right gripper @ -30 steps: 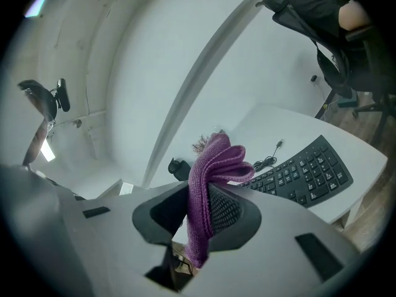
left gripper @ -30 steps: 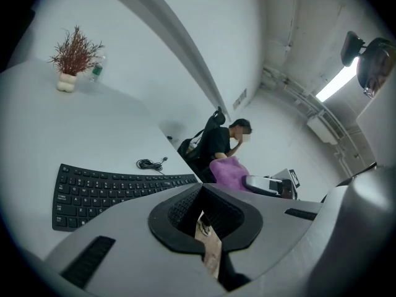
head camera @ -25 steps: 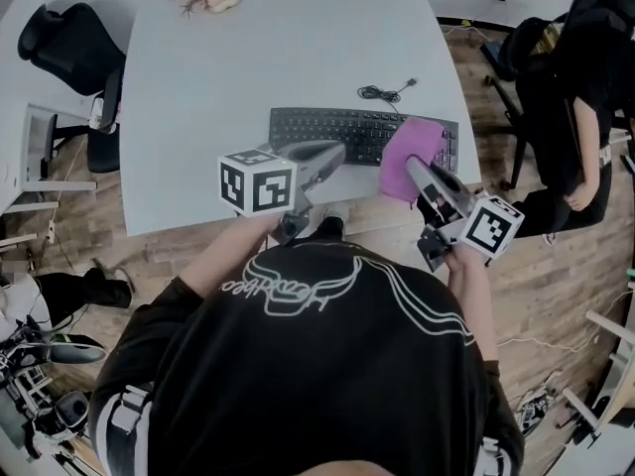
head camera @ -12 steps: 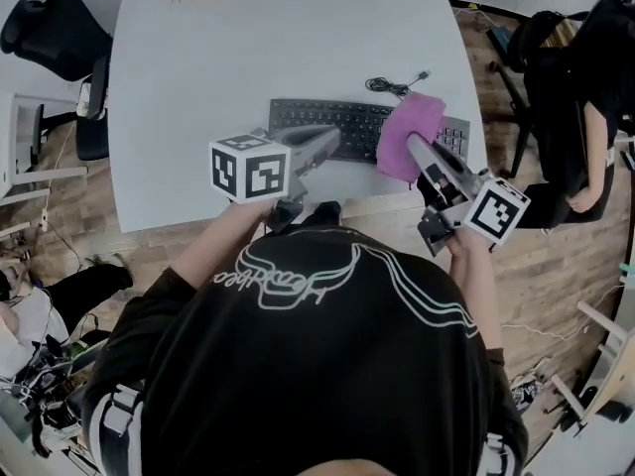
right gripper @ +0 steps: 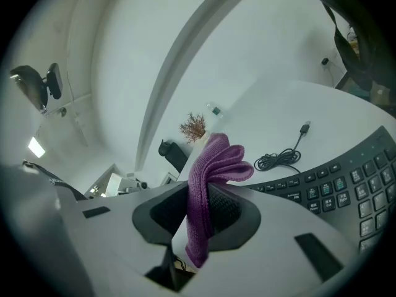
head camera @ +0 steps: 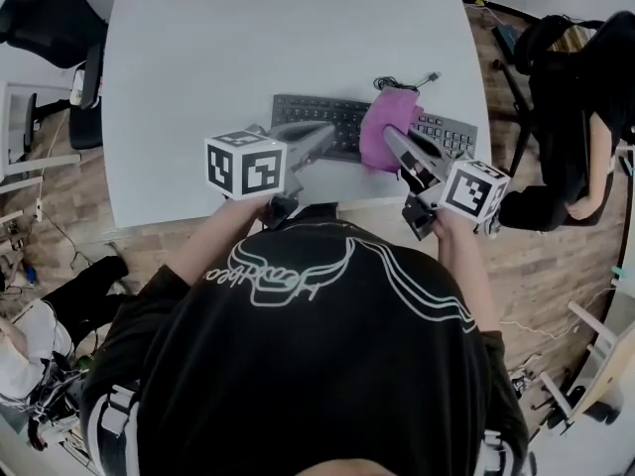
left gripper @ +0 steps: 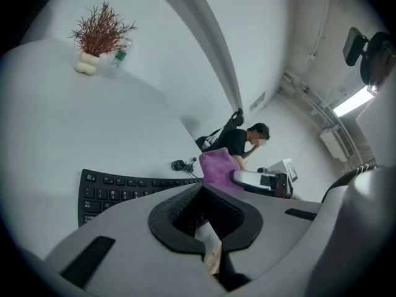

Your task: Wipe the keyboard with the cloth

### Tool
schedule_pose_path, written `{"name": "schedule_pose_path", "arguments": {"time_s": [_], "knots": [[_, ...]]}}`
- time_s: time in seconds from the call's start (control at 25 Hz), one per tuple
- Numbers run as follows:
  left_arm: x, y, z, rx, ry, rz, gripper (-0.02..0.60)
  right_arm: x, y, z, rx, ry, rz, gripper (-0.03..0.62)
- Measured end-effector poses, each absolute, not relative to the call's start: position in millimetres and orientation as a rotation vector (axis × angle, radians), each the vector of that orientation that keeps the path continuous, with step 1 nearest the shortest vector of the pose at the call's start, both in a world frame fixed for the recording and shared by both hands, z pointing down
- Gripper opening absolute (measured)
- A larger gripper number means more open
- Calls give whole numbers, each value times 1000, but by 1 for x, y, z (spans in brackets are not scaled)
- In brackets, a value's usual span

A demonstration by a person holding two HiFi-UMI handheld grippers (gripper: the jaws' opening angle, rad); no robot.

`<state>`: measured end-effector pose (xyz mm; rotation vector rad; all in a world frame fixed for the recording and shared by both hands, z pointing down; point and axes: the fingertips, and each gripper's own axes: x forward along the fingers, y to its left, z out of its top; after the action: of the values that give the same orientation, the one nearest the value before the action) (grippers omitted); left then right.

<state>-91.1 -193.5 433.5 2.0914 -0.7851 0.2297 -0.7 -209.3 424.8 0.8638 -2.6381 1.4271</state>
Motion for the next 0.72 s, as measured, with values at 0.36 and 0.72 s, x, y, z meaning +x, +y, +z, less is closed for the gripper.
{"name": "schedule_pose_path", "arguments": {"time_s": [0.36, 0.72], "knots": [[-87, -194, 450, 2051, -785, 250, 3, -11, -211, 467, 779, -2534, 1383, 61], [-78, -196, 458, 2052, -764, 273, 3, -10, -207, 495, 793, -2390, 1244, 61]]}}
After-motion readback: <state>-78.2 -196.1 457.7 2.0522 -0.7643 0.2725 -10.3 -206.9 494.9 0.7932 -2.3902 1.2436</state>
